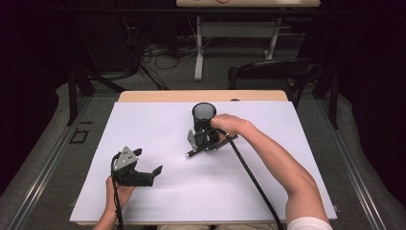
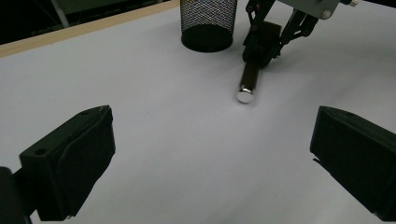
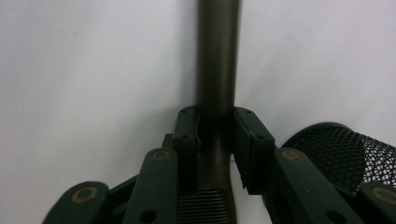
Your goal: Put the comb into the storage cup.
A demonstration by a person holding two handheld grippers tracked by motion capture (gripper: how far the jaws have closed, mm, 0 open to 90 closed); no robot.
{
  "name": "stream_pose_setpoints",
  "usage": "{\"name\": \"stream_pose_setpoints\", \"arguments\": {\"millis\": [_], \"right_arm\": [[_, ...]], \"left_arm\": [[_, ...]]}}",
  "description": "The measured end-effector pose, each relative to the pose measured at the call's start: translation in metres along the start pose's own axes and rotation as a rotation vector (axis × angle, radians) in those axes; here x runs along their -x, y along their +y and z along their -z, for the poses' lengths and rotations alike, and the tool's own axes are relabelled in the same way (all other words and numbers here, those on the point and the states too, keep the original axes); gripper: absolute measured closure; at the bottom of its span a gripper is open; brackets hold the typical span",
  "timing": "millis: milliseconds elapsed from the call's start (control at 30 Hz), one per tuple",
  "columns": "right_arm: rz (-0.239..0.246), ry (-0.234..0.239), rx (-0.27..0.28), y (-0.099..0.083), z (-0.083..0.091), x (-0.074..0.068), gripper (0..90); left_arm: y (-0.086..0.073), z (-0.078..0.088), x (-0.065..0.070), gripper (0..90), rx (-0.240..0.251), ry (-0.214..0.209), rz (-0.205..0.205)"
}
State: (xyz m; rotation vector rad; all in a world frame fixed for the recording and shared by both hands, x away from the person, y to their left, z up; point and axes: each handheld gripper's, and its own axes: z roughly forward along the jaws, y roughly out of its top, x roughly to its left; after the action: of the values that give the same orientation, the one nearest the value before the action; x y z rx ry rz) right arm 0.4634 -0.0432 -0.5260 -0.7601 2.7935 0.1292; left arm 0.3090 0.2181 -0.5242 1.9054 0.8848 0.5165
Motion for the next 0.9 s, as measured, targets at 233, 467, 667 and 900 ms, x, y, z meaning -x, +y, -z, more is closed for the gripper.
{"name": "stream_pose_setpoints", "arguments": {"millis": [233, 467, 667, 900], "right_arm": [[0.011, -0.008, -0.007, -0.001, 0.003, -0.002, 73.1], [-0.018, -0.037, 0.022, 0.0, 0.022, -0.006, 73.1], [-0.043, -0.061, 0.051, 0.001, 0.039, -0.011, 73.1], [-0.053, -0.093, 0.032, 0.002, 0.052, -0.018, 73.1]], "left_arm": [[0.0, 0.001, 0.0, 0.1, 0.0, 0.0, -0.002], [0.001, 0.001, 0.001, 0.1, 0.001, 0.004, -0.003], [0.001, 0.001, 0.001, 0.1, 0.006, 0.004, -0.002], [0.002, 0.001, 0.002, 0.1, -0.003, 0.006, -0.013]]}}
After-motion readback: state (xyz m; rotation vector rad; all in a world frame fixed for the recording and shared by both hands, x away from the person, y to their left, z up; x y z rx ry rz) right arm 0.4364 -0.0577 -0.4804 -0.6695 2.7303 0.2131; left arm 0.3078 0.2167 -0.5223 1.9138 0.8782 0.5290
